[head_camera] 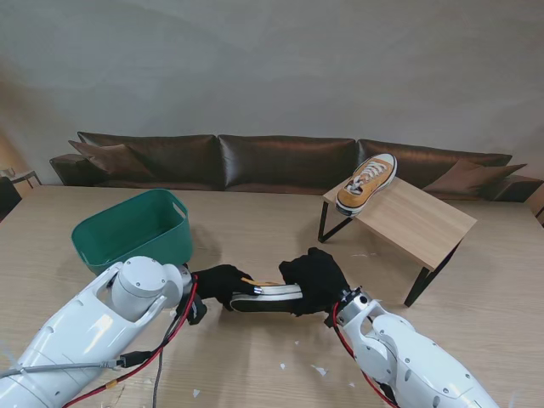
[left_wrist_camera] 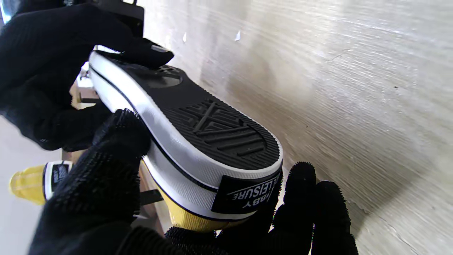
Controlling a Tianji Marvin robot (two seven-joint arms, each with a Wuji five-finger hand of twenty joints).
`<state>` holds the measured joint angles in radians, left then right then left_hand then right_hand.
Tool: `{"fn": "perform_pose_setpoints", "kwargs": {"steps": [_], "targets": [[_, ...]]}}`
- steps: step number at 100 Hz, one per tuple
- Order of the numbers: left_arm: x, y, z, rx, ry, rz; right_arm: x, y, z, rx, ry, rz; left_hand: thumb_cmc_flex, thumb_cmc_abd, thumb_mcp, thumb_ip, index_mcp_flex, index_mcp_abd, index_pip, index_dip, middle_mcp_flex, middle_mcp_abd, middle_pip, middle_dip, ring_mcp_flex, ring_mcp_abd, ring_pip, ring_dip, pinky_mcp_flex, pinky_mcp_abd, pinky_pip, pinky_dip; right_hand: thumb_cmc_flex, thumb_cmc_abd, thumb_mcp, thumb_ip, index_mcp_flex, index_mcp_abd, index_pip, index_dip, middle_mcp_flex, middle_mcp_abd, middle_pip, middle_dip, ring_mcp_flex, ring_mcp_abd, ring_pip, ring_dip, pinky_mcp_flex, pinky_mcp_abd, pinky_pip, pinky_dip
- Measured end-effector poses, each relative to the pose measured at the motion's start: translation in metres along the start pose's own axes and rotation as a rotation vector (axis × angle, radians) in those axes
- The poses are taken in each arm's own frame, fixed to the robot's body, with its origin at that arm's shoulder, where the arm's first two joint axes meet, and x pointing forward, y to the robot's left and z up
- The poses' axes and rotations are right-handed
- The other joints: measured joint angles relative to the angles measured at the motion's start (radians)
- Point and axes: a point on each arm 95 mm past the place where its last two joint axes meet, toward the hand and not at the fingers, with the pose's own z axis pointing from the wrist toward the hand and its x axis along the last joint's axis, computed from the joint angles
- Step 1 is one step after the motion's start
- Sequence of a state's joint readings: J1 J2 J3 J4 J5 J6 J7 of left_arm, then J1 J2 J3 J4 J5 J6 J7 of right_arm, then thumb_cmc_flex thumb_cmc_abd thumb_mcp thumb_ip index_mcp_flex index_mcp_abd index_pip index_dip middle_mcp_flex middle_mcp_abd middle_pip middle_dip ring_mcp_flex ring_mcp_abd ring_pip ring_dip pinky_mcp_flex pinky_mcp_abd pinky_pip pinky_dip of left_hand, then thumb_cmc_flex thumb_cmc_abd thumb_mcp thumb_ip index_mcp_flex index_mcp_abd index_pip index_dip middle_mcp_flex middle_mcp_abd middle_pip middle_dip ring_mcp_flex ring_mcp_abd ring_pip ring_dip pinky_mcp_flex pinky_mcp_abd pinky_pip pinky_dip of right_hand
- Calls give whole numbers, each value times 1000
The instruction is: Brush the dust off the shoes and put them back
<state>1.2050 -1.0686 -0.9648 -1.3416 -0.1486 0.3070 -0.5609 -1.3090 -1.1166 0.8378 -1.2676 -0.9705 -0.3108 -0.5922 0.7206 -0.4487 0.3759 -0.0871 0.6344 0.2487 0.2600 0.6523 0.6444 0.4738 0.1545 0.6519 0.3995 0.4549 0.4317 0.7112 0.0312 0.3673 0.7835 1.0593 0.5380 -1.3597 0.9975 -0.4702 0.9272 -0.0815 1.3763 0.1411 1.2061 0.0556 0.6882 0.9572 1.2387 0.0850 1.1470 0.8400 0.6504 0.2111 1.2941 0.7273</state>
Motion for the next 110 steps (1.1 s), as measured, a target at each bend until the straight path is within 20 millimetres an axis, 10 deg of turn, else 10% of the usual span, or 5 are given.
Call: {"fn": "perform_pose_setpoints", "kwargs": {"steps": [46, 70, 110], "targets": [[-1, 10, 7, -23, 43, -41, 1, -2, 1, -19, -44, 47, 23, -28, 66, 11, 14, 29, 13, -9, 0, -2, -14, -77, 19, -13, -73, -60, -31, -11, 46, -149, 10, -51, 0, 0, 28, -19, 30, 10, 0, 0, 1, 0, 0, 40, 5, 2, 0, 0, -9, 0], [7, 17, 4, -69, 71, -18, 1, -3, 12, -23, -86, 23, 145, -37, 71, 13, 14, 205, 63, 143, 67, -58, 19, -34, 45, -10, -37, -38, -12, -2, 83, -134, 10, -89, 0, -39, 26, -52, 34, 11, 0, 0, 1, 0, -56, 41, -171, -58, 0, 0, -9, 0], [5, 19, 10, -124, 62, -137, 2, 0, 28, -39, -134, 8, 20, -48, 109, 13, 11, 252, -51, -82, 33, -11, -44, -92, 40, -9, -45, -43, -27, -2, 83, -139, 12, -154, 0, -59, 27, -75, 52, 22, 0, 0, 1, 0, -68, 13, -318, -119, 0, 0, -10, 0]]}}
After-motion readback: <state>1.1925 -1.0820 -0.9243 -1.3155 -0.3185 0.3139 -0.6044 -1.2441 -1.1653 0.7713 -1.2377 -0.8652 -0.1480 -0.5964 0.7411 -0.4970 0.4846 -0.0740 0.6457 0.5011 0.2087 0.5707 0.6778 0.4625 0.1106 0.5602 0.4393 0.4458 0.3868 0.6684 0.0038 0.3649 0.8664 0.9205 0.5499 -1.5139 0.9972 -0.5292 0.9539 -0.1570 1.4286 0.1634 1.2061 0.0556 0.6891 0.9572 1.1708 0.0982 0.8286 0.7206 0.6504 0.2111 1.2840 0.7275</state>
